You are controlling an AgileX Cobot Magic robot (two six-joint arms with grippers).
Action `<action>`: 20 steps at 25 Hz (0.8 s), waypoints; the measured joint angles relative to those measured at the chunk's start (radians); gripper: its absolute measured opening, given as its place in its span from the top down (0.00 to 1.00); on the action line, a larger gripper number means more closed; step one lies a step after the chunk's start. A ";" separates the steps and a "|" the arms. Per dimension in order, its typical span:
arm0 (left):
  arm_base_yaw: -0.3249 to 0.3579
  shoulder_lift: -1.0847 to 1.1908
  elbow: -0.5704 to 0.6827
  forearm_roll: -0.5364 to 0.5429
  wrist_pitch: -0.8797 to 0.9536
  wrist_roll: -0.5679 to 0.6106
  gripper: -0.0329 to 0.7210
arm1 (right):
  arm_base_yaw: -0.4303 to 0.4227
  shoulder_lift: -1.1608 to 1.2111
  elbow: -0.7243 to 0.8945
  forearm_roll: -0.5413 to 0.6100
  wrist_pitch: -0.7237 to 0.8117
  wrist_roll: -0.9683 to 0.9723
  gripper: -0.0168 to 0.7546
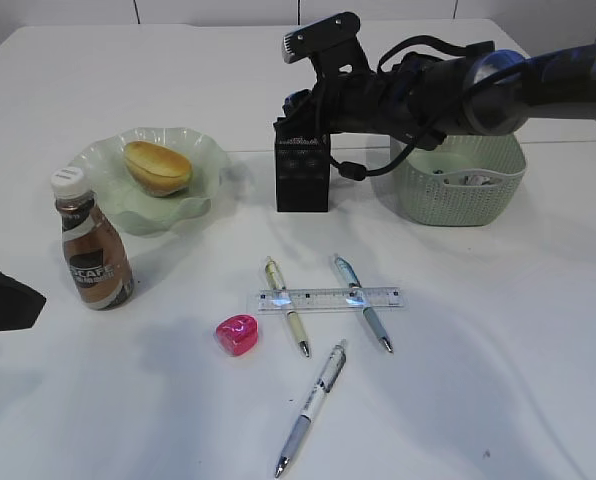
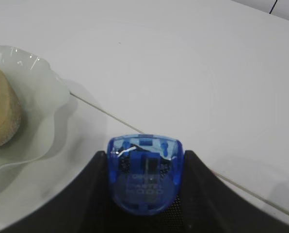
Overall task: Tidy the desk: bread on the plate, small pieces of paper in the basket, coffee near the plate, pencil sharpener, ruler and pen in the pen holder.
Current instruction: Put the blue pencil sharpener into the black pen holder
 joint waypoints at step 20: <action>0.000 0.000 0.000 0.000 -0.004 0.000 0.34 | -0.002 0.000 0.000 -0.081 -0.010 0.000 0.54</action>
